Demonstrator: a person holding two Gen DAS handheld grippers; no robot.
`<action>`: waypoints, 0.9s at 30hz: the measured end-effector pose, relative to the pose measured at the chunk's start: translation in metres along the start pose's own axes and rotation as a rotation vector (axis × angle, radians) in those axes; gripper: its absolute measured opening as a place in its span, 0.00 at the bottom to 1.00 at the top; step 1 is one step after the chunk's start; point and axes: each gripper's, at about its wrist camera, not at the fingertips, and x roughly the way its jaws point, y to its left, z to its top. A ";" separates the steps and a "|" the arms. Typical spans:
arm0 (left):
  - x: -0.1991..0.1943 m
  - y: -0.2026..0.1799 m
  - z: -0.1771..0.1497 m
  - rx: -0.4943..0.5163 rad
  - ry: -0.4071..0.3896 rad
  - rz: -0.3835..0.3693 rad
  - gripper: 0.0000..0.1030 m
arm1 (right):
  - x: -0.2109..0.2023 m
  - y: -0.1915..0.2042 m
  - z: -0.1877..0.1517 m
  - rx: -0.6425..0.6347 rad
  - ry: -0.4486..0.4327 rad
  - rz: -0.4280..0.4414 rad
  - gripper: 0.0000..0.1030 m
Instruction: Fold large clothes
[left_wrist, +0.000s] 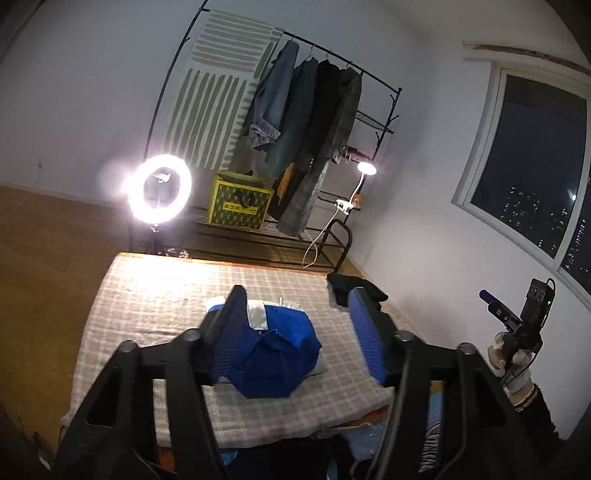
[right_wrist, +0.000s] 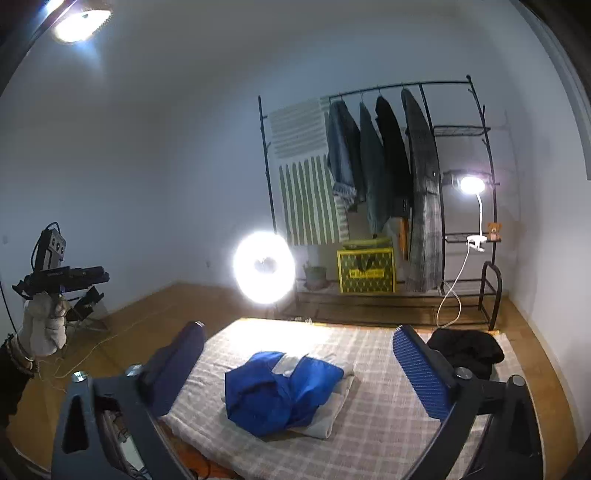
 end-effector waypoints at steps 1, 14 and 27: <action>0.003 0.001 -0.003 -0.015 0.006 -0.007 0.59 | 0.000 0.000 -0.002 0.006 0.003 -0.002 1.00; 0.201 0.131 -0.116 -0.413 0.257 -0.019 0.59 | 0.168 -0.032 -0.118 0.339 0.311 0.042 0.86; 0.318 0.223 -0.187 -0.754 0.397 -0.066 0.59 | 0.303 -0.059 -0.214 0.514 0.573 0.113 0.84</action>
